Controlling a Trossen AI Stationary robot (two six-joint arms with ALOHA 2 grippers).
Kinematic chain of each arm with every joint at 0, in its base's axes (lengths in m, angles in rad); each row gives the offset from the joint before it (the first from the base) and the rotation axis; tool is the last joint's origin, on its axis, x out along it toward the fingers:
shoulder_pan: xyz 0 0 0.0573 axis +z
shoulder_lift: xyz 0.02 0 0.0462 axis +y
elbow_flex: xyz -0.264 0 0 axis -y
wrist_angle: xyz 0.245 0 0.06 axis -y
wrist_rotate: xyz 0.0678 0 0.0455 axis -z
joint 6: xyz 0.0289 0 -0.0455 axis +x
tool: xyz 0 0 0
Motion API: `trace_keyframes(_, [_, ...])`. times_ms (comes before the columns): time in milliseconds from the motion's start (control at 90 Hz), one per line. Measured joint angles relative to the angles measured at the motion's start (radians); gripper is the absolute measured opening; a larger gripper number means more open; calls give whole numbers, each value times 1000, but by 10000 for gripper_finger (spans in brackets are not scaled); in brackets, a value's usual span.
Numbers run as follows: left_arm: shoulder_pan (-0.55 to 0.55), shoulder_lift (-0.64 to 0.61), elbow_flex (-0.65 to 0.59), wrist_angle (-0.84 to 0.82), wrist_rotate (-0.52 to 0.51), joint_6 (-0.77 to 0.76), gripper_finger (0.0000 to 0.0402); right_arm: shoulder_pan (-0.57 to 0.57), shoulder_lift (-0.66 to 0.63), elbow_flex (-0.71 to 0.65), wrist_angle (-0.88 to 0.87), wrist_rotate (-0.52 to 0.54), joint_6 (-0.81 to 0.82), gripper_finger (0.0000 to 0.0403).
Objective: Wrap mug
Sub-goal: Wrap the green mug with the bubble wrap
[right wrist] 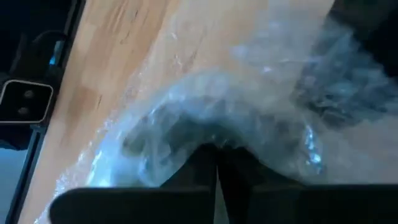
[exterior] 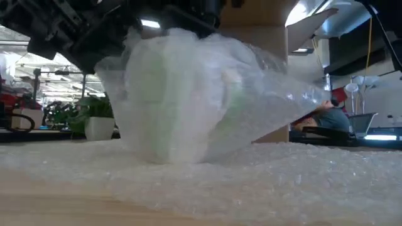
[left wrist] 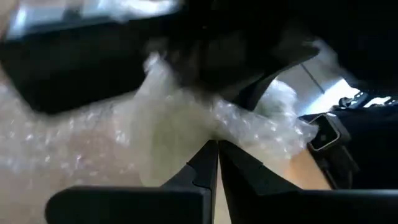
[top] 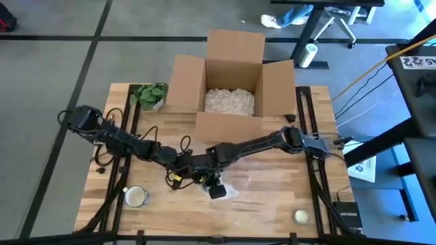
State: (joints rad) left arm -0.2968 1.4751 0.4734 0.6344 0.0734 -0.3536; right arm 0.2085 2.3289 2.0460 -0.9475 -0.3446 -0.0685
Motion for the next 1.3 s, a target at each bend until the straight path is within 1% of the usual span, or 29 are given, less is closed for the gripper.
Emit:
trace_keyframes(111, [0,0,5,-14,2,-2,0,0,8,1,15,-15,-12,0])
trace_keyframes(356, [-5,0,6,-26,-6,-12,0,0,9,2,11,-11,-15,0])
trace_keyframes(556, [-3,-2,8,-57,-11,-32,0,3,15,78,-97,53,-10,0])
trace_keyframes(678, [-3,-2,8,-65,-11,-35,0,15,15,136,-154,122,-9,0])
trace_keyframes(767, [-3,-2,8,-70,-11,-36,0,22,15,158,-181,151,-4,0])
trace_keyframes(900, [-3,-2,8,-73,-14,-39,0,40,15,194,-239,221,11,0])
trace_keyframes(989, [-2,-2,8,-74,-15,-39,0,48,15,209,-268,242,15,0])
trace_keyframes(1156, [-2,-5,8,-77,-18,-42,0,53,15,211,-268,259,19,0])
trace_keyframes(1300, [-2,-56,8,-95,-19,-41,0,53,15,211,-267,260,19,0])
